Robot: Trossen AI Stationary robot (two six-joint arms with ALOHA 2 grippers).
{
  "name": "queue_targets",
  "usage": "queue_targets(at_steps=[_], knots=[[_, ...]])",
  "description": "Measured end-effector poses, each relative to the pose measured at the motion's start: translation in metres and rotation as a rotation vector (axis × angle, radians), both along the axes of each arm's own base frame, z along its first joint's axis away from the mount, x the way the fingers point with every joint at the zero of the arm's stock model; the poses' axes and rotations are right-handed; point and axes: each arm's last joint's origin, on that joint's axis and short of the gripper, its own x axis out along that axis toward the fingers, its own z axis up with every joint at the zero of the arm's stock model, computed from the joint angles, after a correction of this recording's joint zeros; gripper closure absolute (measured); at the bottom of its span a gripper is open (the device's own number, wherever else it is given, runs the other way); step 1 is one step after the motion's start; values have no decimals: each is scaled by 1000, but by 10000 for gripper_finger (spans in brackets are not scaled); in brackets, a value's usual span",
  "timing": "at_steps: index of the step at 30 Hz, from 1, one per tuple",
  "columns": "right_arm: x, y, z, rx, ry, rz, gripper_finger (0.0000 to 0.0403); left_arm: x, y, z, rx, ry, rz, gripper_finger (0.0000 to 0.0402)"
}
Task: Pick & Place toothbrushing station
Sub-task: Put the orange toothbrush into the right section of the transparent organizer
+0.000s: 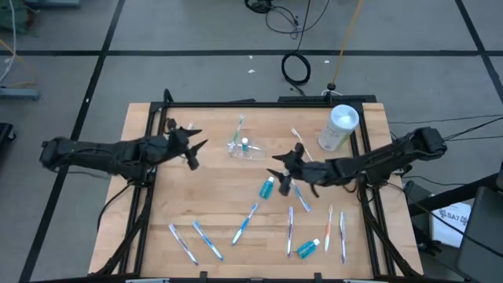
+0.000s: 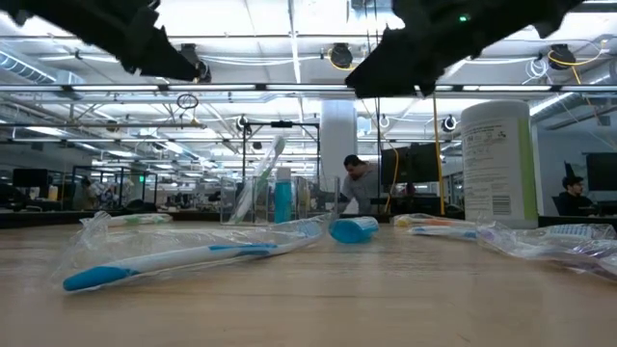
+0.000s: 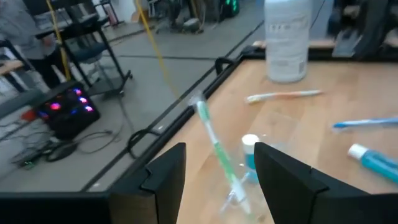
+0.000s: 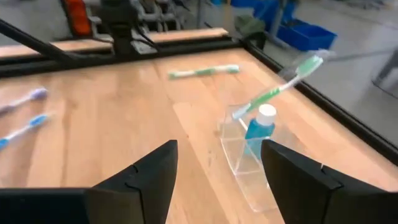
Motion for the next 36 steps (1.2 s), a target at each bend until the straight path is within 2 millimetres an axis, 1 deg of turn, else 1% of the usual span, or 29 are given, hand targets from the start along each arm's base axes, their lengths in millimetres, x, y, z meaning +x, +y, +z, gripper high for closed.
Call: queue_targets(at_steps=[3,6,9,13,17,20,22,26,29,32,36], knots=[[21,1,2,6,53,-25,177,-5,-1,-12,-8,-63,-26,208],[40,-5,0,-11,136,-78,177,-7,-1,-15,-8,-86,-30,208],[54,-23,-4,18,159,-184,177,-7,-1,-14,-4,-97,-31,208],[55,-55,-13,98,169,-319,177,-6,-1,-15,-9,-90,-61,208],[43,-76,-29,163,243,-434,177,-6,-2,-15,-15,-85,-84,208],[32,-83,-43,196,323,-463,177,-6,-2,-17,-18,-72,-87,208],[25,-87,-54,230,346,-482,177,-6,-3,-17,-18,-65,-88,208],[5,-95,-77,288,375,-578,177,-6,-3,-17,-19,-65,-91,208],[-7,-102,-90,306,387,-623,177,-6,-3,-17,-19,-67,-90,208],[-14,-107,-96,303,408,-651,177,-6,-2,-17,-19,-67,-89,209],[-16,-111,-96,275,378,-718,177,-6,-2,-17,-19,-67,-89,206]])
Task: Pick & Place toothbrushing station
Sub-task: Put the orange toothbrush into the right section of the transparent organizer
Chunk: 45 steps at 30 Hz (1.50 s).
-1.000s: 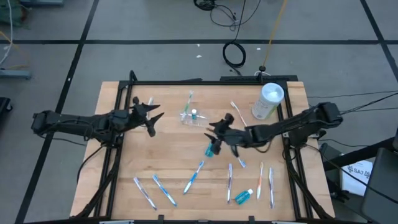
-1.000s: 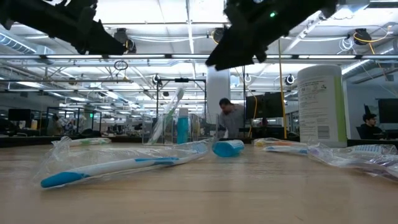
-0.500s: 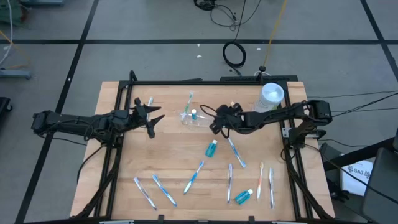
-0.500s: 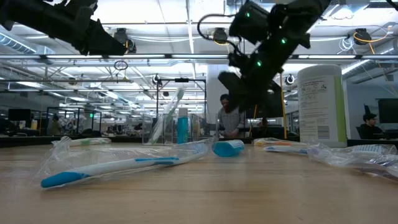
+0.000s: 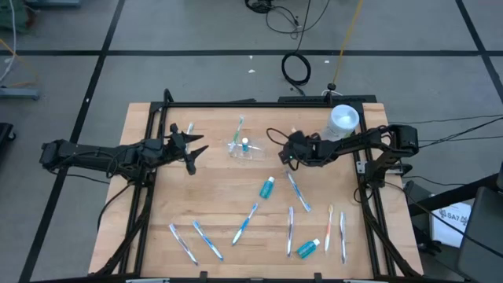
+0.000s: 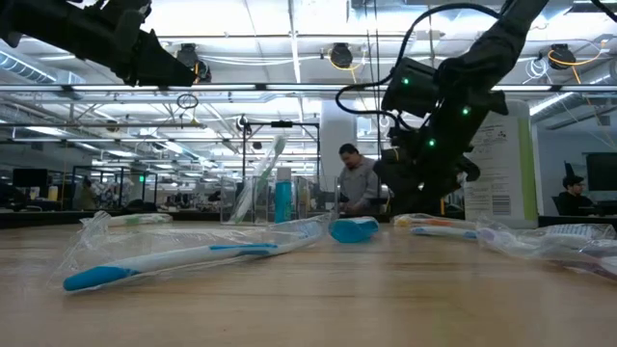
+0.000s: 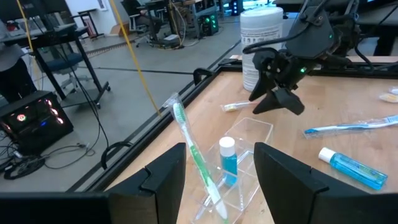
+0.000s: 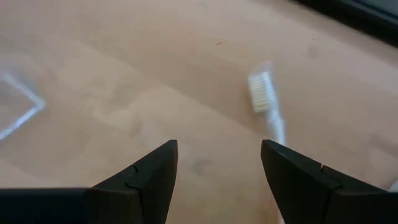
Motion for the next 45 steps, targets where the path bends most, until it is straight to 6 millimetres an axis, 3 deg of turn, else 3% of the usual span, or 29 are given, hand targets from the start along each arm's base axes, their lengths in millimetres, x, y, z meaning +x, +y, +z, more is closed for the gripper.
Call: queue_targets(at_steps=[12,23,33,45], knots=[[-6,-15,-9,8,-10,-149,177,0,0,0,0,-2,0,206],[-7,-19,-24,39,32,-173,186,0,0,0,10,6,-2,206],[-3,-15,-26,66,12,-141,282,0,0,0,8,7,-1,206],[6,7,-25,82,-36,-67,385,0,0,0,7,6,-1,206]])
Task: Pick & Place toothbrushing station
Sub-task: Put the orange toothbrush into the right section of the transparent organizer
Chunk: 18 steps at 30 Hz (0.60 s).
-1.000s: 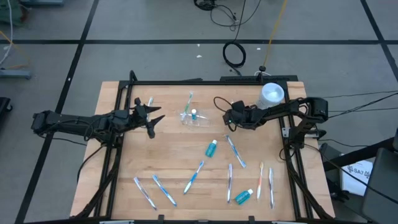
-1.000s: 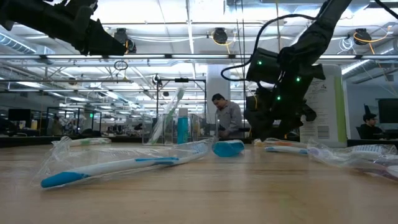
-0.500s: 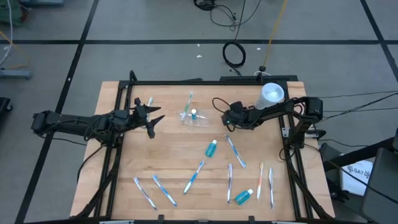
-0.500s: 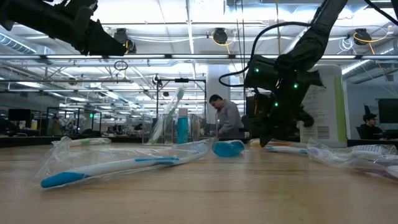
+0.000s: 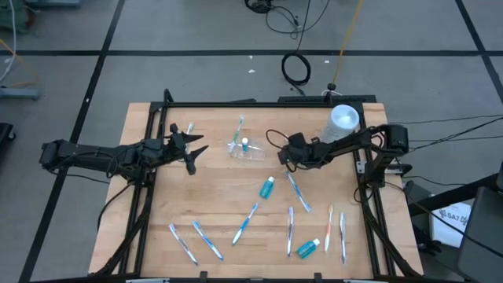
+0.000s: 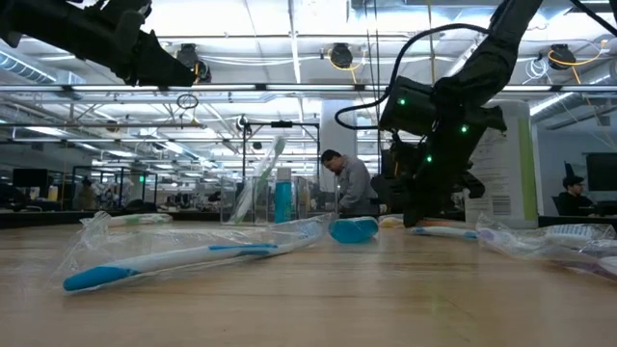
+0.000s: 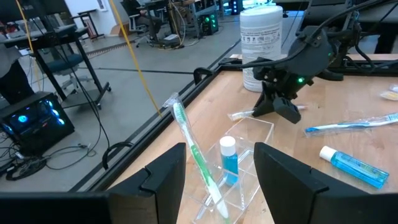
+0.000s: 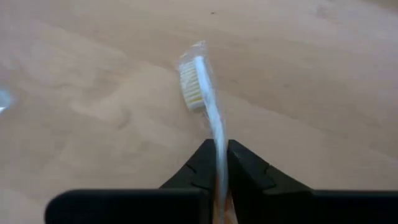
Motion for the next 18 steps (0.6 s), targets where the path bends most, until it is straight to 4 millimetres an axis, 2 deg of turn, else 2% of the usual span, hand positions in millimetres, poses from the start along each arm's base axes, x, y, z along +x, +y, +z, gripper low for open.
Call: queue_targets(at_steps=[5,8,14,18], knots=[[4,11,8,-5,-48,41,384,0,0,0,-1,-1,0,206],[4,18,22,-83,-85,46,375,0,0,0,-2,-1,0,206],[15,39,67,-284,-278,153,387,0,0,0,-4,-3,0,206],[29,53,104,-461,-453,347,385,0,-1,0,-7,-4,-16,206]])
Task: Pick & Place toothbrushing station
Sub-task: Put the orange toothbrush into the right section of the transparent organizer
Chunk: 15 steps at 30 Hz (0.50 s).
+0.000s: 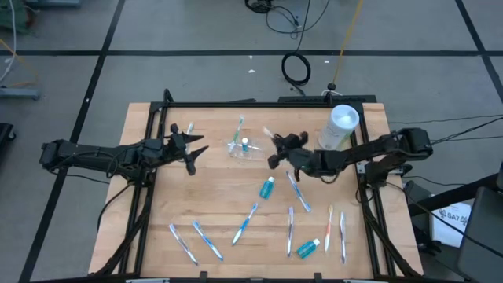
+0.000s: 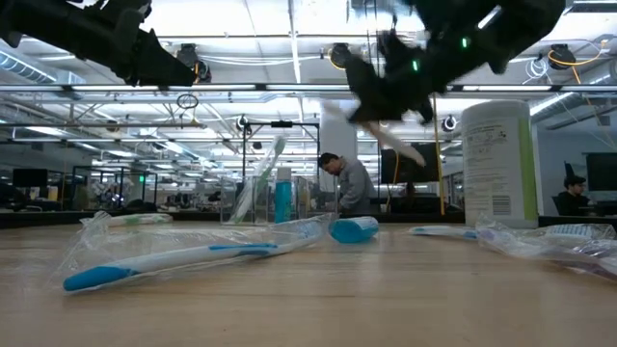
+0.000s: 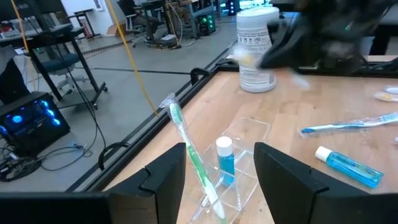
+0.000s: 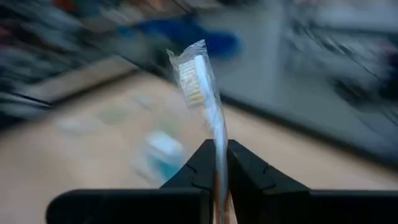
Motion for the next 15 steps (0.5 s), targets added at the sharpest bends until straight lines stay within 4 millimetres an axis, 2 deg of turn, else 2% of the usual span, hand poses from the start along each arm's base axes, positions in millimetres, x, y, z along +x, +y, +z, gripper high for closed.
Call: queue_targets(at_steps=[3,6,11,15], knots=[[6,8,23,-137,-131,139,378,0,0,0,0,-1,-2,206],[6,6,35,-237,-202,186,382,0,0,0,0,-2,-2,206],[8,-6,42,-307,-271,258,388,0,0,1,0,-12,-2,206],[17,-19,26,-278,-291,283,386,0,0,2,0,-25,-3,206]])
